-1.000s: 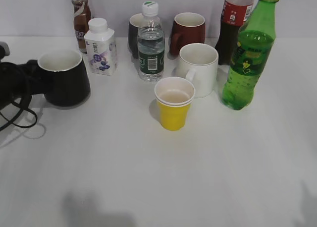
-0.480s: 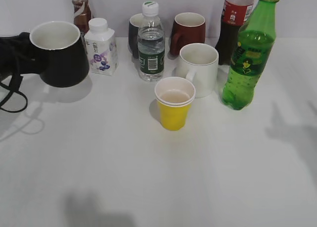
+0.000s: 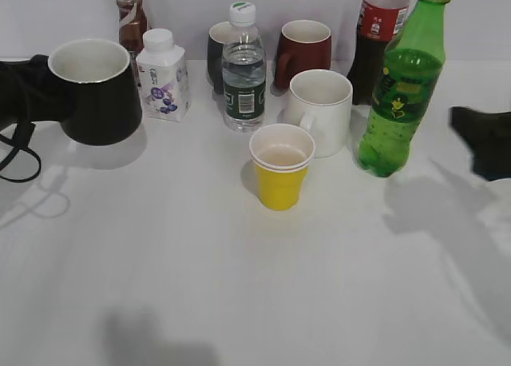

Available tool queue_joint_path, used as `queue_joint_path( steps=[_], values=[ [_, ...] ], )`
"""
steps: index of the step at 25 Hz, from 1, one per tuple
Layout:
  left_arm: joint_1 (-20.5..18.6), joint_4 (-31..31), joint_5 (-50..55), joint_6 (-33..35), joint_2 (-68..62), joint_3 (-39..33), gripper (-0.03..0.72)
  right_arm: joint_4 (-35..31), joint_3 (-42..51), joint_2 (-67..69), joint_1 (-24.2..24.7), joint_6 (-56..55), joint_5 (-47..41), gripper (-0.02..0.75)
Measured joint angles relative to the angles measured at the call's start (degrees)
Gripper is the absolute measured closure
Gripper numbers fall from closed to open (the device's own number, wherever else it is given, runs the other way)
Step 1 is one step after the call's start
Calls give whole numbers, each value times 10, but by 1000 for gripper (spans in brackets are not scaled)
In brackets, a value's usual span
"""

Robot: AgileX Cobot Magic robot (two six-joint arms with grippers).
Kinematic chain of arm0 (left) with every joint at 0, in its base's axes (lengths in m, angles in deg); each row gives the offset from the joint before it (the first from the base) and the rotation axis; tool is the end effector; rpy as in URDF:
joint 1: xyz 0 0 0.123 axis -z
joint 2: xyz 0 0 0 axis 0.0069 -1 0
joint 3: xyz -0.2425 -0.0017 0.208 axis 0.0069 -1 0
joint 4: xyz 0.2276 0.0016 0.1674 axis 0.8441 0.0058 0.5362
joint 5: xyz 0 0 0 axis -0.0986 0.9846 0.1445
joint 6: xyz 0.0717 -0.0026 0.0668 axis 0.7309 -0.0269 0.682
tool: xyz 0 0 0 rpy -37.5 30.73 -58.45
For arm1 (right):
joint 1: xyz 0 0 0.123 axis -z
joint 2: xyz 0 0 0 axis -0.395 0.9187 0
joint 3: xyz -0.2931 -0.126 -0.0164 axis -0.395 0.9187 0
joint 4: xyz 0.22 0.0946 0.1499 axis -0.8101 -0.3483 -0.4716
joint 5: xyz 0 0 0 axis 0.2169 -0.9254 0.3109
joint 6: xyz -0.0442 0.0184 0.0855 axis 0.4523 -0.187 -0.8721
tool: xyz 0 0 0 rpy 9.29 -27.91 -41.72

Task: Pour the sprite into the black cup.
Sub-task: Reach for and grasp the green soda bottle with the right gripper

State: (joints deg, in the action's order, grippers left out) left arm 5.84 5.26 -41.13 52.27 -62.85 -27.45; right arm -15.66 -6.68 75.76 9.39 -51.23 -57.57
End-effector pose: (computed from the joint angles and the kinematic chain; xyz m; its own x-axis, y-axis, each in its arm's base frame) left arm 0.3324 -0.0519 0.1935 -0.0965 0.0891 -0.9913 0.3045 0.9509 0.0558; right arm 0.2182 0.0578 0.2327 -0.2003 -0.2217 -0.9543 -0.3134 0.9374 -0.1520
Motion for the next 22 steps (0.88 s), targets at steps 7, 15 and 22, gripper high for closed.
queue_joint_path(
  steps=[7, 15, 22],
  values=[
    [0, 9, 0, 0, 0, 0, 633, 4, -10, 127, -32, -85, 162, 116],
    [1, 49, 84, 0, 56, 0, 633, 3, -135, 279, -32, -109, 182, 108],
    [2, 69, 169, -57, 133, 0, 633, 8, -203, 330, -32, -124, 151, 302]
  ],
)
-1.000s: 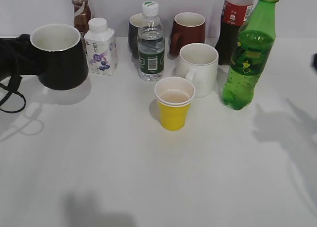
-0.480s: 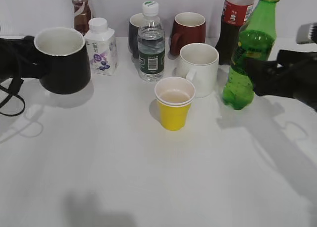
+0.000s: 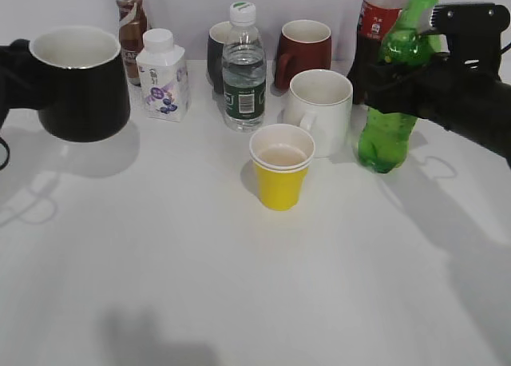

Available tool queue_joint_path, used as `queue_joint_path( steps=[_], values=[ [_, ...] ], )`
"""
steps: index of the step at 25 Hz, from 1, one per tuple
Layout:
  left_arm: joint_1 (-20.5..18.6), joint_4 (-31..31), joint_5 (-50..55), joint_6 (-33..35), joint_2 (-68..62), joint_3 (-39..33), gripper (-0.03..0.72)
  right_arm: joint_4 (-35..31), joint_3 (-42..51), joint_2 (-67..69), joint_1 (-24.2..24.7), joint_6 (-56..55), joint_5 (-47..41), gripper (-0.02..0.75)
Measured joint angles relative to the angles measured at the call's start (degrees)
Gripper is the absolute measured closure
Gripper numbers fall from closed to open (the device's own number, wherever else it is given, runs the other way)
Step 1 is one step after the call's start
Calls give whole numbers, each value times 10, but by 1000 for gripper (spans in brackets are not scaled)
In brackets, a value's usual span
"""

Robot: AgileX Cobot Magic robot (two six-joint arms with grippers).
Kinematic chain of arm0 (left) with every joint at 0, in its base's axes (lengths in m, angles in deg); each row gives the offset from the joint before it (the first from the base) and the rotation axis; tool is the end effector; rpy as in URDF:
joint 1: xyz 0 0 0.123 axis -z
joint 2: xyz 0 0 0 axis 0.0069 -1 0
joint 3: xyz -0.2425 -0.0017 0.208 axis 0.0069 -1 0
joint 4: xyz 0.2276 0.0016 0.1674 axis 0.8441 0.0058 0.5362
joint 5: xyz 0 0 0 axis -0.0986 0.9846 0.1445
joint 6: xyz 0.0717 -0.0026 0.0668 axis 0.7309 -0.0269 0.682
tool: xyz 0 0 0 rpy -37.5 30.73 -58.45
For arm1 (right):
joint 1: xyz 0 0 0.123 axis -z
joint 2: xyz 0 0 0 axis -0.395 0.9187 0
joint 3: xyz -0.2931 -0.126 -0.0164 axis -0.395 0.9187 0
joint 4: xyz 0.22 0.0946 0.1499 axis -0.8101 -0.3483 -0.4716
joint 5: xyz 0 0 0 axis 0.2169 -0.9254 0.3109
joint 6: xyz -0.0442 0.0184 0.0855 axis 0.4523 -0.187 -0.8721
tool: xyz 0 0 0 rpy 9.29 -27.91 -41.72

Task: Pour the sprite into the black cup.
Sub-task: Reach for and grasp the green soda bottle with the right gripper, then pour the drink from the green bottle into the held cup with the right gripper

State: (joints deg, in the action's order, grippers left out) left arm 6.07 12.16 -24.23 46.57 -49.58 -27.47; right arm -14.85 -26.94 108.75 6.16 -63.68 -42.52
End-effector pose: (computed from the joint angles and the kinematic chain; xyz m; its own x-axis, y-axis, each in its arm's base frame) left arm 0.3054 -0.0515 0.2388 -0.1575 0.1492 -0.9762 0.3306 0.9395 0.0903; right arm 0.3468 0.1136 0.1931 -0.2273 -0.0166 -0.9737 -0.3443 0.9367 0.0644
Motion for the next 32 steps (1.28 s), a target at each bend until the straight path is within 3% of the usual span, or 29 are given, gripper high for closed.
queue_joint_path(
  steps=[3, 7, 15, 25, 32],
  values=[
    [24, 14, 33, -8, 31, 0, 633, 53, 1, -31, -2, -1, -50, 302],
    [94, 23, 92, -11, 59, 0, 633, 128, -9, -100, -18, 23, -124, 302],
    [229, 27, 207, -12, 67, 38, 633, 226, -133, -164, -123, 165, -386, 302],
    [278, 28, 267, -13, 68, 84, 633, 424, -176, -164, -242, 217, -523, 302],
    [300, 29, 286, -13, 68, 86, 634, 519, -179, -164, -249, 217, -550, 302]
  ],
)
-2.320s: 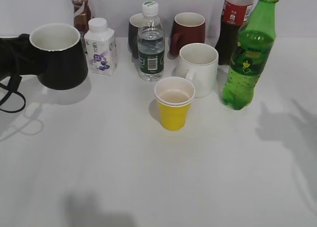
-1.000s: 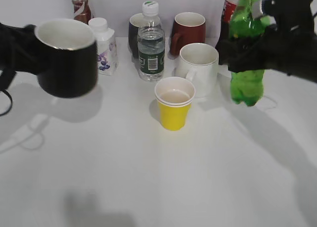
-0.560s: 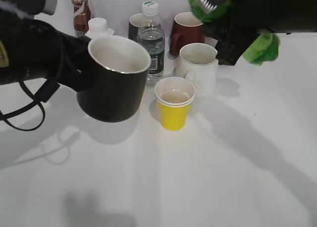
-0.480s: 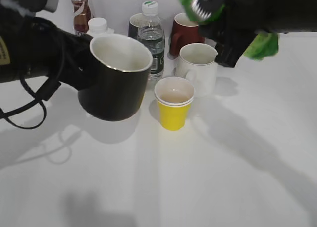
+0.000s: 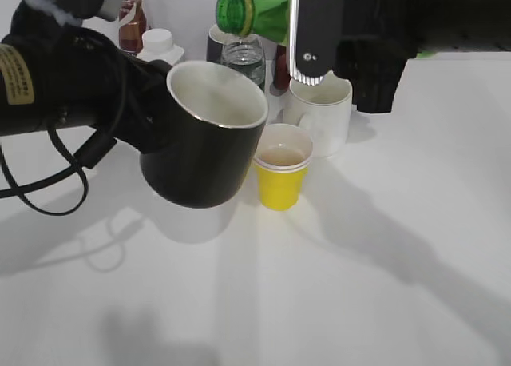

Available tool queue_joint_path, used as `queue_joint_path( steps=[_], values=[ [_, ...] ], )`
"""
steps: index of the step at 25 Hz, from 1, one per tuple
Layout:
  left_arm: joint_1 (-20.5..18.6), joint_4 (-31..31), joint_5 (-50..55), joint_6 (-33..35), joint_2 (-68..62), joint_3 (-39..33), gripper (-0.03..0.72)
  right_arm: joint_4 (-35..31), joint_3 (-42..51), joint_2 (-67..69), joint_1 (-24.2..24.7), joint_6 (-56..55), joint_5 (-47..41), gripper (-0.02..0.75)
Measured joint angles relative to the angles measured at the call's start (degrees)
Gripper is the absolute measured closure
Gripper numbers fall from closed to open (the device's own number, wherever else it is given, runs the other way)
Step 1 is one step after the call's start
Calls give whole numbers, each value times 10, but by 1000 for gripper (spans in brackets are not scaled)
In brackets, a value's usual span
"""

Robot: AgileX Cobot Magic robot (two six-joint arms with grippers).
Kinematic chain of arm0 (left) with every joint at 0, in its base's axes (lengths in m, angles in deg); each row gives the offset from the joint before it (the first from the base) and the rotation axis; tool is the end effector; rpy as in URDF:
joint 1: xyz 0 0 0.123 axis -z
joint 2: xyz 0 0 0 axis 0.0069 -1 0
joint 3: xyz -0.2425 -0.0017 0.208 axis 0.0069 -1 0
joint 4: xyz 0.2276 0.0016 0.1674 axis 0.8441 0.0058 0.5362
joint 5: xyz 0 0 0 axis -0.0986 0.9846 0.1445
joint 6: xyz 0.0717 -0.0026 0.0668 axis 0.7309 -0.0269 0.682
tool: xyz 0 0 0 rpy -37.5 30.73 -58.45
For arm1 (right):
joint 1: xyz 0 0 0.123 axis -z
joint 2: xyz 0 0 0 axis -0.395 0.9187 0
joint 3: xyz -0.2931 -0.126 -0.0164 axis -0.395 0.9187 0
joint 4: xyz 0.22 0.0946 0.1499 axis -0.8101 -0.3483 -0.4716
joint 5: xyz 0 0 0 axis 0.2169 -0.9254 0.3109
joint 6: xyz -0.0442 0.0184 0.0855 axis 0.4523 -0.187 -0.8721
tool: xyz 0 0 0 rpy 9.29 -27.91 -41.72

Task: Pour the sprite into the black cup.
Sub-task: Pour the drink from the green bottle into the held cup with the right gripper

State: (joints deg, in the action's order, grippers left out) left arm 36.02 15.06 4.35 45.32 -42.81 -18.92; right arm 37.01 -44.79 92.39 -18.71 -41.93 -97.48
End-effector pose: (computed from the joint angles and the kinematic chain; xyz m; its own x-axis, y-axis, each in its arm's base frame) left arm 0.2481 -0.1834 0.2801 -0.1767 0.4035 -0.8977 0.6740 0.7143 0.1884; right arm 0.2769 0.2224 0.3231 0.3864 -0.9007 -0.1986 -0.4860 -0.0158 -0.8738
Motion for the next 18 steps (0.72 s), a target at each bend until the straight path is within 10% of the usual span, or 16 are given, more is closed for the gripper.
queue_joint_path(
  steps=[18],
  values=[
    [11, -26, 81, 0, 0, 35, 635, 121, 0, 0, 0, 12, 0, 302]
  ],
)
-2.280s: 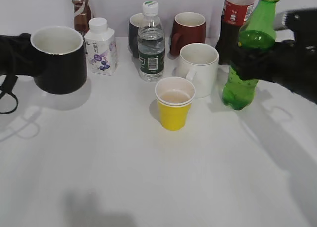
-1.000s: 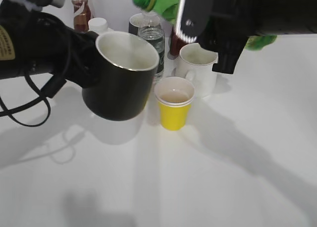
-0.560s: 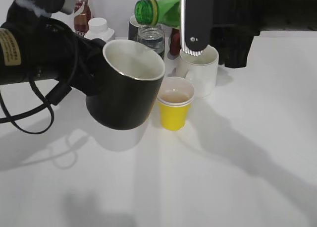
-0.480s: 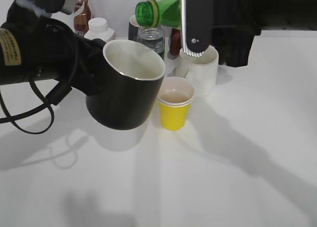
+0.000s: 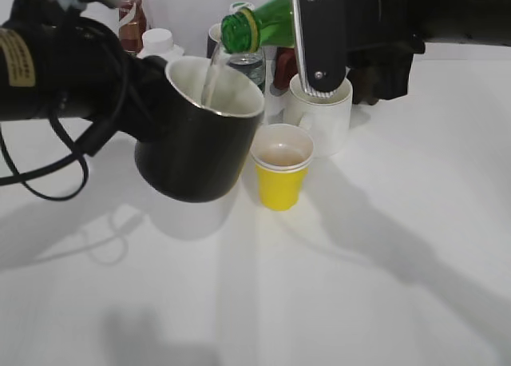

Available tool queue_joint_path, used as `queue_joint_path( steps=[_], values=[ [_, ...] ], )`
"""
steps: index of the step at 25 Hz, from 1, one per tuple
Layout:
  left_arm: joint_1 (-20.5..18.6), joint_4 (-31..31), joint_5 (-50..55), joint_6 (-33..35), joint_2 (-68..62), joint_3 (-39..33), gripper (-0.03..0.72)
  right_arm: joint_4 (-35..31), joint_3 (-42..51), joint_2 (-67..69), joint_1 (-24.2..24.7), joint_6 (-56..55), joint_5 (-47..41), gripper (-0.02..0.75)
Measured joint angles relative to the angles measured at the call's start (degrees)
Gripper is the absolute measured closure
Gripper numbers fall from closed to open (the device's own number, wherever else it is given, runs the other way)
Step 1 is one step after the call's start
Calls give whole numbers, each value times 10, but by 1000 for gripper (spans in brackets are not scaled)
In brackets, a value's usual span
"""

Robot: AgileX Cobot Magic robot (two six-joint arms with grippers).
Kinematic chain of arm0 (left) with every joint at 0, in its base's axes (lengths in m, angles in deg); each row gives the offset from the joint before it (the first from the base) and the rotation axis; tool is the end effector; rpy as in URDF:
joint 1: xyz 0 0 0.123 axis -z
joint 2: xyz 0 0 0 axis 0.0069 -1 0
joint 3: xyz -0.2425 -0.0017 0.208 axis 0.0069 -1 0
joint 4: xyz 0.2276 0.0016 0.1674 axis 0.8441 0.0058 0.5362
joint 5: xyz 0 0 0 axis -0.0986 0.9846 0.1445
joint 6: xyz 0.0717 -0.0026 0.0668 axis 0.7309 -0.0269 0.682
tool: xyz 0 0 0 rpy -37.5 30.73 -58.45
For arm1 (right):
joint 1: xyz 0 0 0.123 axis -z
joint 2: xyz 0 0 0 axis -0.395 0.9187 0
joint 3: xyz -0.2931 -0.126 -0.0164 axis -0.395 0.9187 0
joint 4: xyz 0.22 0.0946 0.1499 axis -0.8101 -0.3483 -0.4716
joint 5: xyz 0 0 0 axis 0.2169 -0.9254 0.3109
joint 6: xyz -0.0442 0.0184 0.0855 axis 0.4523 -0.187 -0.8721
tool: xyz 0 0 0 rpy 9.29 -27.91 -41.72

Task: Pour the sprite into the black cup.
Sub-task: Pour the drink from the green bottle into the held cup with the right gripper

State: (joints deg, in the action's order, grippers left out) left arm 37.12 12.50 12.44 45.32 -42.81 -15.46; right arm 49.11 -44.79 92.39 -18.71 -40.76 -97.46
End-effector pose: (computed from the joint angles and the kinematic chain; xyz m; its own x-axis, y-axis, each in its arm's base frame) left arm 0.2512 -0.1860 0.2897 -0.2542 0.4189 -0.8717 0.6477 0.7431 0.1682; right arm 0.2794 0.2218 0.3273 0.4709 -0.8822 0.0095 -0.3499 -0.1967 -0.9159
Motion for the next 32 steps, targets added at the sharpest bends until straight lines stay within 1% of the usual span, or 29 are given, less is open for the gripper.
queue_joint_path(
  steps=[4, 10, 17, 32],
  values=[
    [13, 0, 4, 0, 0, 0, 635, 24, 0, 0, 0, 0, 0, 302],
    [13, 0, 17, 0, 0, 0, 635, 58, -1, 0, 0, 0, 0, 302],
    [13, 0, 18, 0, 0, 0, 635, 80, -1, 0, 0, 2, -3, 302],
    [13, 0, 24, 0, 0, 0, 635, 92, -2, 0, 0, 2, -5, 302]
  ],
)
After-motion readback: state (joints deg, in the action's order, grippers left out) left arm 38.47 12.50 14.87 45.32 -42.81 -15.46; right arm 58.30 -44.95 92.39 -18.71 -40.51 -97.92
